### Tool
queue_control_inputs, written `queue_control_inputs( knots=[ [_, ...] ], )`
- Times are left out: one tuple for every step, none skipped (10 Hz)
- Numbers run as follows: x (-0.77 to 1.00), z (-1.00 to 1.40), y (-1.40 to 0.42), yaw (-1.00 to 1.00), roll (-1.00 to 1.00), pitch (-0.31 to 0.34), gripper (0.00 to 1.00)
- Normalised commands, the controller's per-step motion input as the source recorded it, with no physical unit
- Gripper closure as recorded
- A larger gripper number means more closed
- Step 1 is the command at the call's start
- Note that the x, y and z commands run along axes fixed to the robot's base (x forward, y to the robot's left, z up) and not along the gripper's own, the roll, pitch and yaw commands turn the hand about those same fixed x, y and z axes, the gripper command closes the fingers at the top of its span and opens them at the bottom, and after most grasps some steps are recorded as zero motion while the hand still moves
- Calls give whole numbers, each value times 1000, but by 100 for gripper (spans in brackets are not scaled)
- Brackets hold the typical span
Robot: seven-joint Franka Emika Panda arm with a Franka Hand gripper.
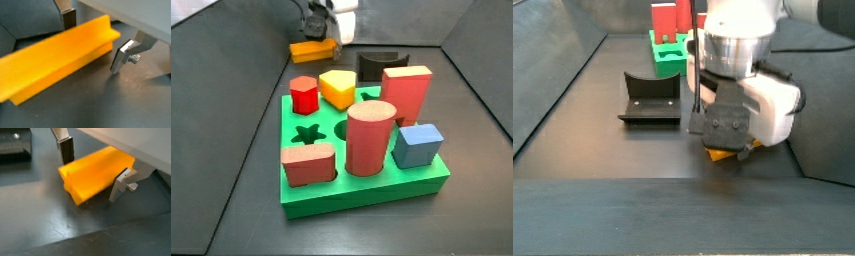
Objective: Pick up the star object. Move up. Place the star object on the fixture. Regrasp the star object. Move to above the board. Insert the star object.
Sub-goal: Pick up the star object.
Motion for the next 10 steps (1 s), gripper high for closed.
queue_control_inputs(
  knots=[
    [-31,0,43,0,27,0,0],
    [0,0,0,0,0,0,0],
    [0,0,0,0,0,0,100],
    [0,0,0,0,0,0,100],
    [0,0,0,0,0,0,100],
    [0,0,0,0,0,0,100],
    [0,0,0,0,0,0,100],
    [0,0,0,0,0,0,100],
    [0,0,0,0,0,0,100],
    [0,0,0,0,0,0,100]
  ],
)
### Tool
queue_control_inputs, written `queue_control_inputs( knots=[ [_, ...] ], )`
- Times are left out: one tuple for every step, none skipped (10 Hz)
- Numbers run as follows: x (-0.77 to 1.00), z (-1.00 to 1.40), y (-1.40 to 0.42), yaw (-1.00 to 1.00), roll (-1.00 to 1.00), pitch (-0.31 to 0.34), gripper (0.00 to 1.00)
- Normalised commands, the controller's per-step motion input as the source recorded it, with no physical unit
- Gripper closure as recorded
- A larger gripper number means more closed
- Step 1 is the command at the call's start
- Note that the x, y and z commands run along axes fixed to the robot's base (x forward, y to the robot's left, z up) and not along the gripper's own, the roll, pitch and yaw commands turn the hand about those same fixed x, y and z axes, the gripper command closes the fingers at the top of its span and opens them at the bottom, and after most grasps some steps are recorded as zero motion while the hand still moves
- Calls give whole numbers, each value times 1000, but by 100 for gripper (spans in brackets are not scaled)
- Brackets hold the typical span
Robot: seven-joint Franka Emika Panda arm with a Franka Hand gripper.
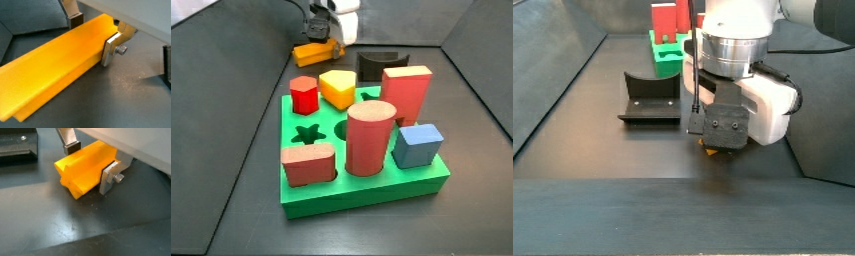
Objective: Pick up the star object. Move up. Place the star object on the fixture. Regrasp the star object. Move to above the board. Insert the star object.
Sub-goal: Pick up the star object, then move up, then place the star object on the fixture.
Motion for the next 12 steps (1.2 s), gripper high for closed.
queue_control_inputs(
  knots=[
    [0,0,0,0,0,0,100],
    [0,0,0,0,0,0,100],
    [0,0,0,0,0,0,100],
    [0,833,0,0,0,0,100],
    [-29,759,12,-22,4,30,100],
    [-35,689,15,-29,10,46,100],
    [-22,516,8,-33,29,68,100],
    [-14,375,8,-31,45,78,100],
    [-21,181,2,-28,70,79,100],
    [0,1000,0,0,0,0,100],
    [-2,1000,-1,5,7,1,100],
    [-14,1000,0,-3,19,21,100]
  ],
)
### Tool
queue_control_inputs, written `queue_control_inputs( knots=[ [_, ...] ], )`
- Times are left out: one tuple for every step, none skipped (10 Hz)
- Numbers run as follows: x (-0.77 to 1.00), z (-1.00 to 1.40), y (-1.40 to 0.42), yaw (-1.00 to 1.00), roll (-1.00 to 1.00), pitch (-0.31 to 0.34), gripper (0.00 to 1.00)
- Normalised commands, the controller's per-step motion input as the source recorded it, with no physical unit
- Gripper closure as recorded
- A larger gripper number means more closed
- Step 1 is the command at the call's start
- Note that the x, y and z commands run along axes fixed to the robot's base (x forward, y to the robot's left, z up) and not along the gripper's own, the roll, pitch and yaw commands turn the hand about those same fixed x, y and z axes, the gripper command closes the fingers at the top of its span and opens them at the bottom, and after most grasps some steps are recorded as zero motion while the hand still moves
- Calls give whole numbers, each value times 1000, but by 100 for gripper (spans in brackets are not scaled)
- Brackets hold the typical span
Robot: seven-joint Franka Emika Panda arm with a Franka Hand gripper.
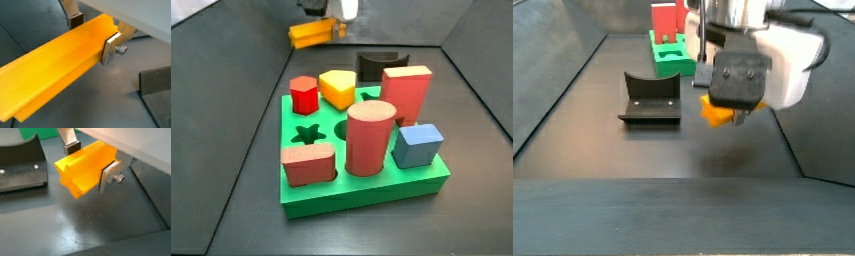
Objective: Pick up the star object. Move up. Place the star object on the fixture. Regrasp the star object. Move to above the board. Insert the star object.
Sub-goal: Place the star object on the fixture.
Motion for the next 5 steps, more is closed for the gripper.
queue_control_inputs(
  knots=[
    [-19,1000,-2,-13,34,31,100],
    [-22,1000,-1,-16,45,36,100],
    [-26,1000,-3,-12,60,49,100],
    [-29,1000,-3,-4,71,56,100],
    [-33,1000,-3,3,88,64,100]
  ],
)
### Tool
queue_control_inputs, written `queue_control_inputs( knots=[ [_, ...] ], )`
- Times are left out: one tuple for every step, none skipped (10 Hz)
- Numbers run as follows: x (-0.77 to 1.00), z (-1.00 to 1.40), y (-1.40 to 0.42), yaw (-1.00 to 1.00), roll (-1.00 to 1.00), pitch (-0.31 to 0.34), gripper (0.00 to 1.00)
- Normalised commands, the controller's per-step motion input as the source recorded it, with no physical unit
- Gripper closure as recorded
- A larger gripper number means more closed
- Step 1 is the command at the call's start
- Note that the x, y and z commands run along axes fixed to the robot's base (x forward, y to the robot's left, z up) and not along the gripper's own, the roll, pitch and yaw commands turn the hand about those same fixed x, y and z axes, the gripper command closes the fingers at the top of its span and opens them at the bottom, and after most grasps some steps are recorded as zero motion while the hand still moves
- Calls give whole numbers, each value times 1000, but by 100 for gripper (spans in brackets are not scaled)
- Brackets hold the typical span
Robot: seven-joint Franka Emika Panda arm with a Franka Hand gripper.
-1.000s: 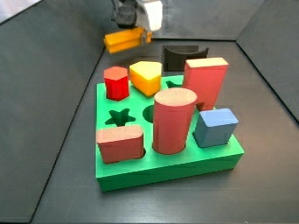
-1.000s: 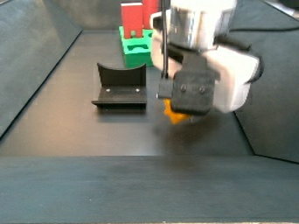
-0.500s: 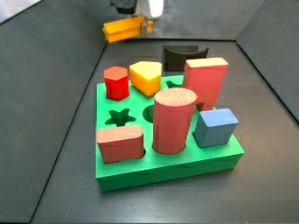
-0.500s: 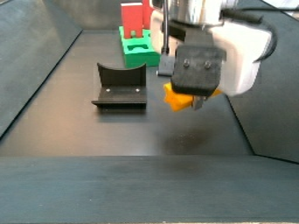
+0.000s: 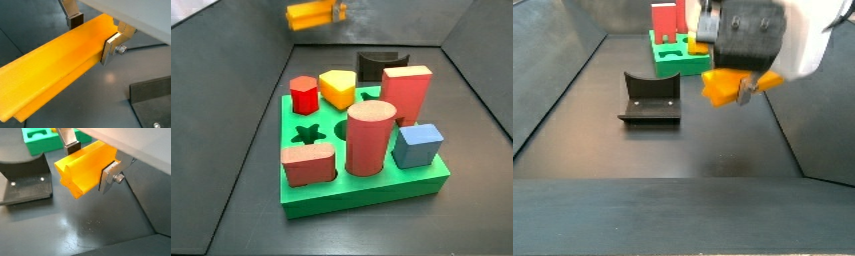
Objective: Pick up the star object. Move up. Place the star object on the fixture. Regrasp the star object. Move to above the board. Insert the star object.
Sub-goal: Place the star object on the fixture.
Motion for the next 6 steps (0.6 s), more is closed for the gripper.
queue_control_inputs(
  knots=[
    [-31,880,-7,9,93,71,100],
    [-21,696,-6,19,96,74,100],
    [-18,601,-6,19,88,78,100],
    [-8,410,2,18,78,81,100],
    [-2,261,0,19,72,88,100],
    [943,124,-1000,1000,52,-12,100]
  ],
)
